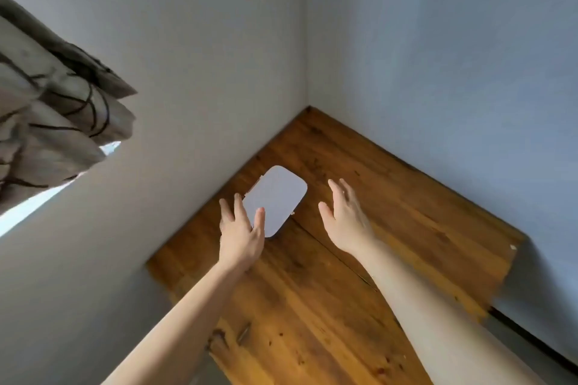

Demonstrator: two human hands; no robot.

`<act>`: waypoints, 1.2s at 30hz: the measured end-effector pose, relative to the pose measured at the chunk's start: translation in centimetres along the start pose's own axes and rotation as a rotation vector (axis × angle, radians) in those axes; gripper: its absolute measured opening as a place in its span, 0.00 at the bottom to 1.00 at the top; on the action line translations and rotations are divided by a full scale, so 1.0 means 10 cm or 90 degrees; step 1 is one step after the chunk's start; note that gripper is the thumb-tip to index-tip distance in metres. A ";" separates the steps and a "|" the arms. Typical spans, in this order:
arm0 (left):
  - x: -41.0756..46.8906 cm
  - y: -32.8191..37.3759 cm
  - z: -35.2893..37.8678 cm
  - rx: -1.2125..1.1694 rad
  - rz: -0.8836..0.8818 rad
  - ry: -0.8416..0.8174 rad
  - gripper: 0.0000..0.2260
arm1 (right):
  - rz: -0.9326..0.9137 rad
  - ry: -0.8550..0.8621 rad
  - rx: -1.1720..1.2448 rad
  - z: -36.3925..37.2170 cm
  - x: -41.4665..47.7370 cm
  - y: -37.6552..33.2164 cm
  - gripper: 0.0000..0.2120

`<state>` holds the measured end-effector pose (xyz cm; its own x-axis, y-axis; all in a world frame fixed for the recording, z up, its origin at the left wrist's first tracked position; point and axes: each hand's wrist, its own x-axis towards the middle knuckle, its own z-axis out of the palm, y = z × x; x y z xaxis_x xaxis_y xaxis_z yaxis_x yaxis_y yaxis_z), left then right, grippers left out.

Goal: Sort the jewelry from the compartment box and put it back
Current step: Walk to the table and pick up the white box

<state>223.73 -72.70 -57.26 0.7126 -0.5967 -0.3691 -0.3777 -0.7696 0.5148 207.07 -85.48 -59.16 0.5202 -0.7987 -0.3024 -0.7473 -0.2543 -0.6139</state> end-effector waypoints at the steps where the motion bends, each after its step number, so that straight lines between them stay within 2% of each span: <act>1: 0.08 -0.09 0.11 -0.018 -0.022 0.011 0.32 | 0.006 -0.005 0.011 0.14 0.09 0.01 0.28; 7: 0.46 -0.43 0.59 -0.205 -0.118 0.028 0.38 | 0.030 0.005 0.076 0.78 0.52 0.05 0.32; 10: 0.61 -0.58 0.75 -0.251 -0.101 0.039 0.40 | 0.032 0.009 0.129 0.90 0.74 0.06 0.33; 14: 0.63 -0.73 0.84 -0.207 0.017 0.060 0.32 | 0.013 -0.047 0.167 0.95 0.79 0.17 0.31; 19: 0.28 -0.79 0.99 -0.154 0.076 -0.030 0.31 | 0.057 0.030 0.182 0.93 0.17 0.51 0.28; 22: -0.05 -0.69 1.08 -0.099 0.098 -0.063 0.30 | 0.089 0.083 0.181 0.96 -0.24 0.74 0.31; 27: -0.46 -0.73 1.22 -0.003 0.177 -0.138 0.36 | 0.124 0.149 0.128 0.98 -0.69 1.10 0.31; 31: -0.54 -0.81 1.34 0.035 0.214 -0.151 0.54 | 0.099 0.163 0.099 1.02 -0.90 1.24 0.31; 36: -0.47 -0.90 1.43 0.040 0.256 -0.057 0.50 | 0.067 0.192 0.111 1.13 -0.98 1.33 0.32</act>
<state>215.31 -66.23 -71.24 0.4476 -0.8680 -0.2149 -0.6531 -0.4815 0.5846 196.67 -74.87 -72.57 0.2796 -0.9470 -0.1583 -0.6953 -0.0860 -0.7136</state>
